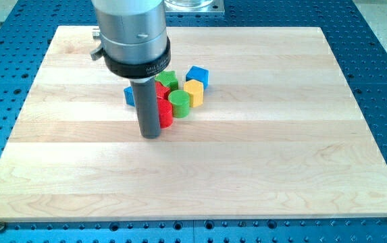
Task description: Place the red circle top left to the hexagon
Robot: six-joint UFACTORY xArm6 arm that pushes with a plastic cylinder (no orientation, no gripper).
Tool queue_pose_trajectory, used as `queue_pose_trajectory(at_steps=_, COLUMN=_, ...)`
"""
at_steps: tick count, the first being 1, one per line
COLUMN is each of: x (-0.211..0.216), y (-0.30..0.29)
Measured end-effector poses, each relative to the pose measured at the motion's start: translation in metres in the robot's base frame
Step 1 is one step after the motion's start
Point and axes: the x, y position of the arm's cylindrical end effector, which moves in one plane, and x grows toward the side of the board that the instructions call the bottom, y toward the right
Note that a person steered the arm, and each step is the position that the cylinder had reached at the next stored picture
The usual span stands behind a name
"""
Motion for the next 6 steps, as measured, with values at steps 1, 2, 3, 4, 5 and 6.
queue_pose_trajectory(at_steps=1, x=-0.012, y=0.005)
queue_pose_trajectory(at_steps=2, x=-0.014, y=0.020)
queue_pose_trajectory(at_steps=3, x=-0.025, y=0.042)
queue_pose_trajectory(at_steps=4, x=-0.037, y=0.061)
queue_pose_trajectory(at_steps=5, x=-0.069, y=0.067)
queue_pose_trajectory(at_steps=6, x=-0.075, y=0.091)
